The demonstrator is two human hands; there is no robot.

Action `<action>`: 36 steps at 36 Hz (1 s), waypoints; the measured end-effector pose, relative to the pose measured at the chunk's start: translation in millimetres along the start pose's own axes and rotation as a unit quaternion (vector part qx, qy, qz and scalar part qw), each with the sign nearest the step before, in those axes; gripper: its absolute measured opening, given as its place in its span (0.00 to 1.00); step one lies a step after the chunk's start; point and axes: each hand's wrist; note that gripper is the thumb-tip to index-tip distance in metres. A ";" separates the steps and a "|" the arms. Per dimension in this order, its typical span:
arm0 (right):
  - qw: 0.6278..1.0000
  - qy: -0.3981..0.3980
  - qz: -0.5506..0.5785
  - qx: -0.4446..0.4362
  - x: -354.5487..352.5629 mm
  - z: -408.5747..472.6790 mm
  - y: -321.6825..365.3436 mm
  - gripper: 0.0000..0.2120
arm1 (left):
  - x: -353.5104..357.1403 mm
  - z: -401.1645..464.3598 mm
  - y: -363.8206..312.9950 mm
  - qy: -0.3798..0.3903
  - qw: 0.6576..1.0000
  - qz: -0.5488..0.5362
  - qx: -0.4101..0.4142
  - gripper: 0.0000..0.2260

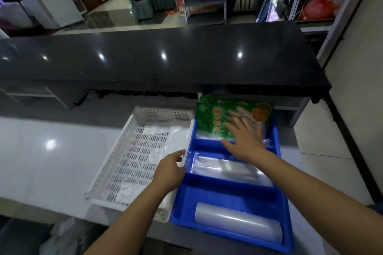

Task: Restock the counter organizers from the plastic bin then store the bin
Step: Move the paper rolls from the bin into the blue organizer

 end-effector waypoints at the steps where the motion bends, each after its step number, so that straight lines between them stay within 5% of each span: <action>1: 1.000 0.007 0.017 0.005 -3.2 -7.5 6.8 0.34 | -5.5 0.2 0.7 0.017 0.999 -0.026 -0.007 0.26; 9: 0.992 0.013 0.123 -0.028 -40.0 -96.9 110.1 0.26 | -64.3 -32.6 21.1 0.029 0.987 -0.132 0.084 0.23; 16: 0.977 0.010 0.162 -0.139 -18.8 -178.8 249.7 0.22 | -122.2 -122.8 127.9 -0.126 0.977 -0.097 0.142 0.27; 22: 0.962 0.123 0.144 -0.199 64.0 -247.6 356.0 0.27 | -127.3 -224.7 278.4 -0.219 0.971 -0.100 0.009 0.26; 28: 0.925 0.289 0.039 -0.242 146.6 -299.3 425.1 0.30 | -118.0 -309.9 413.1 -0.166 0.968 0.017 -0.189 0.34; 36: 0.886 0.340 -0.017 -0.314 190.3 -308.8 500.7 0.31 | -112.3 -366.0 484.4 -0.175 0.929 -0.042 -0.324 0.35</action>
Point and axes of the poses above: each hand's wrist, its own z-axis towards the middle knuckle, its own x-axis out of the palm, y = z × x, and after that the axes turned 7 degrees about -y, right-handed
